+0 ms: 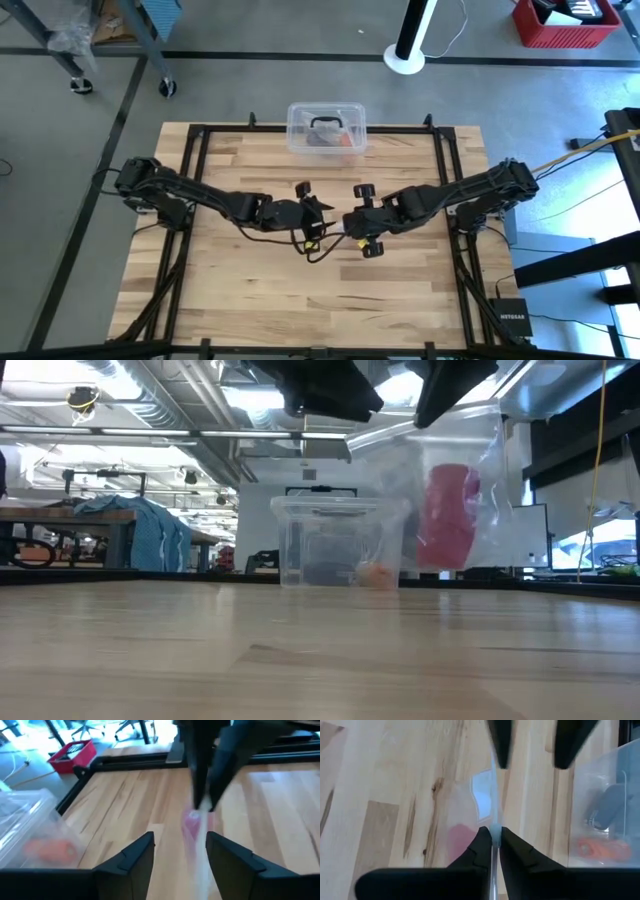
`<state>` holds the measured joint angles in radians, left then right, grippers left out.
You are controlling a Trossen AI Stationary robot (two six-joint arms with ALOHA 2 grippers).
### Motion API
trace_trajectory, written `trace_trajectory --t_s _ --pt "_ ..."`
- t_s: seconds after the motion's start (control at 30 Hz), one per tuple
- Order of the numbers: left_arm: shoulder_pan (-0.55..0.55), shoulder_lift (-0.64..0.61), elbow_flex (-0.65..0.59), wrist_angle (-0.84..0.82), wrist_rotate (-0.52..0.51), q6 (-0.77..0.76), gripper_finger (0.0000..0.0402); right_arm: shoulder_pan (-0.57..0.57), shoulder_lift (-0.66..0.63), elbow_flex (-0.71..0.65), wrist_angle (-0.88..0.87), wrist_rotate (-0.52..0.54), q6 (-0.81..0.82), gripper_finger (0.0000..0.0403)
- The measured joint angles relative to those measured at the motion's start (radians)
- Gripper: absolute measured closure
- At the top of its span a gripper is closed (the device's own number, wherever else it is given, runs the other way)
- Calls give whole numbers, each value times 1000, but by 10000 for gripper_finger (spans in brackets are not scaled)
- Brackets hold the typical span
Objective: Roll bandage
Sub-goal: Close the transparent zip lock bag
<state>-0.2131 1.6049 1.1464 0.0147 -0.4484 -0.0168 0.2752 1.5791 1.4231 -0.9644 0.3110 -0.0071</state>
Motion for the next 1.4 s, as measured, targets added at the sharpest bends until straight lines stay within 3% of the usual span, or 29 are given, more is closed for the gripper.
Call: trace_trajectory --t_s 0.23,0.7,0.83,1.0,1.1,1.4 --pt "-2 16 -37 106 69 25 238 0 0 0 11 -1 0 373" --pt "13 90 -45 232 46 75 245 -1 0 0 25 -9 -2 372" --pt "12 89 -45 220 61 79 274 -1 0 0 29 -9 -2 372" --pt "18 89 -45 216 71 96 338 0 0 0 32 -9 -2 372" --pt "27 89 -45 174 155 112 386 0 0 0 33 -10 -2 372" --pt "38 88 -42 106 133 108 400 -1 2 0 -31 -8 30 372"
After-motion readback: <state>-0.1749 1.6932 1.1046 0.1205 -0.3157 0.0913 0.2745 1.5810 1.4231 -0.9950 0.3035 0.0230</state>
